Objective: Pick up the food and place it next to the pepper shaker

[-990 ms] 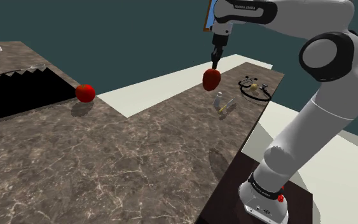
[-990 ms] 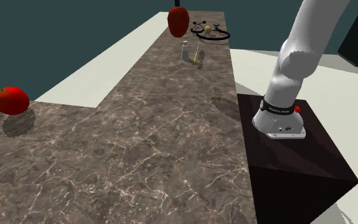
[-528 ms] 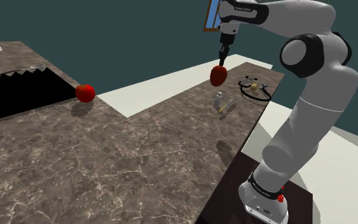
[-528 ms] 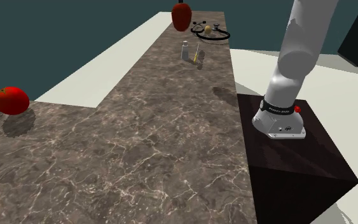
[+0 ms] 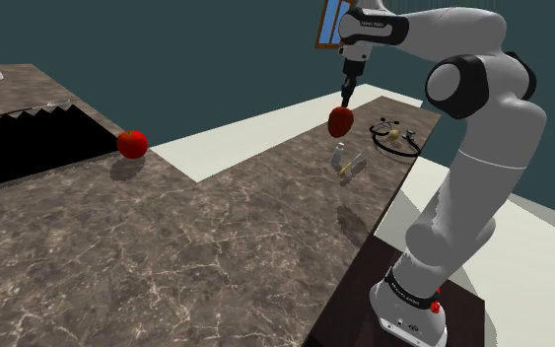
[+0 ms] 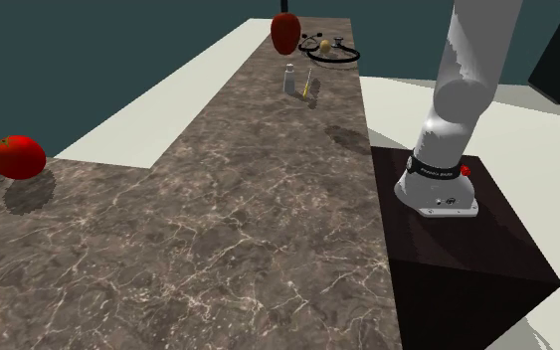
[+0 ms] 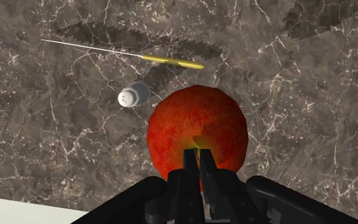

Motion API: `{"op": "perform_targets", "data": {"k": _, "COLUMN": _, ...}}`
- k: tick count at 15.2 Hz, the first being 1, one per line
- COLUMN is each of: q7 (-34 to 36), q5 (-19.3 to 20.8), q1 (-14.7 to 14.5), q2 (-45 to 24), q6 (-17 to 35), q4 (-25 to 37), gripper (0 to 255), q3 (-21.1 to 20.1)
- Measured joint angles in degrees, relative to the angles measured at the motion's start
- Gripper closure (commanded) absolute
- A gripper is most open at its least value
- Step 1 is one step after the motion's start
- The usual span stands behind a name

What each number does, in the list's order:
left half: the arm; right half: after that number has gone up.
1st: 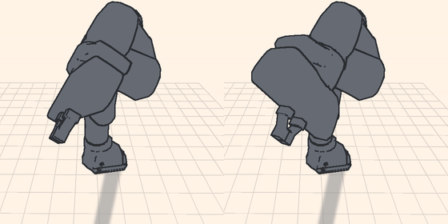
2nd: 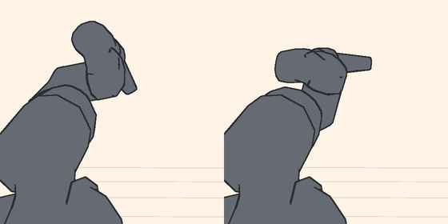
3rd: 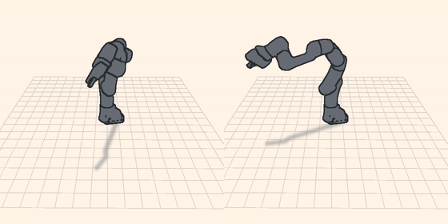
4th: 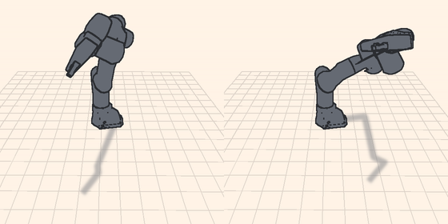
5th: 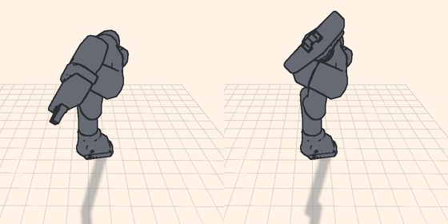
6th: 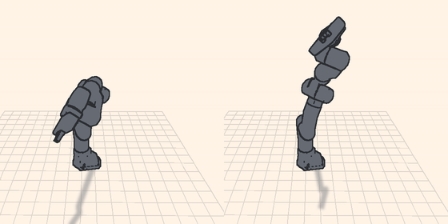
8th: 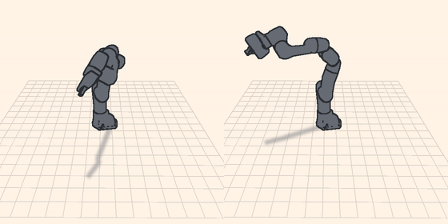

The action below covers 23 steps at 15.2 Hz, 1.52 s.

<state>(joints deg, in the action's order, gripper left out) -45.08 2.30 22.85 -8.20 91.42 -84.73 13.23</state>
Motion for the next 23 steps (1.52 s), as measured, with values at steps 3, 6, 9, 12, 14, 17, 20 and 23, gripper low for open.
{"op": "perform_targets", "data": {"k": 3, "q7": 0.22, "q5": 0.1, "q1": -0.09, "q2": 0.4, "q6": 2.36, "q4": -2.76, "gripper": 255, "q3": -0.05}}
{"op": "perform_targets", "data": {"k": 6, "q7": 0.37, "q5": 0.24, "q1": -0.12, "q2": 0.97, "q6": 5.01, "q4": -5.98, "gripper": 255, "q3": -0.05}}
{"op": "perform_targets", "data": {"k": 9, "q7": 0.62, "q5": 0.32, "q1": -0.21, "q2": 1.27, "q6": 7.39, "q4": -8.67, "gripper": 255, "q3": -0.11}}
{"op": "perform_targets", "data": {"k": 12, "q7": 0.67, "q5": 0.3, "q1": -0.18, "q2": 1.07, "q6": 9.45, "q4": -10.52, "gripper": 255, "q3": -0.09}}
{"op": "perform_targets", "data": {"k": 14, "q7": 0.75, "q5": 0.29, "q1": -0.18, "q2": 0.96, "q6": 11.21, "q4": -12.19, "gripper": 255, "q3": -0.1}}
{"op": "perform_targets", "data": {"k": 17, "q7": 0.88, "q5": 0.3, "q1": -0.19, "q2": 0.91, "q6": 13.53, "q4": -14.44, "gripper": 255, "q3": -0.11}}
{"op": "perform_targets", "data": {"k": 20, "q7": 0.89, "q5": 0.26, "q1": -0.13, "q2": 0.59, "q6": 15.77, "q4": -16.38, "gripper": 255, "q3": -0.08}}
{"op": "perform_targets", "data": {"k": 23, "q7": 1.1, "q5": 0.2, "q1": -0.2, "q2": 0.21, "q6": 17.91, "q4": -18.14, "gripper": 255, "q3": -0.16}}
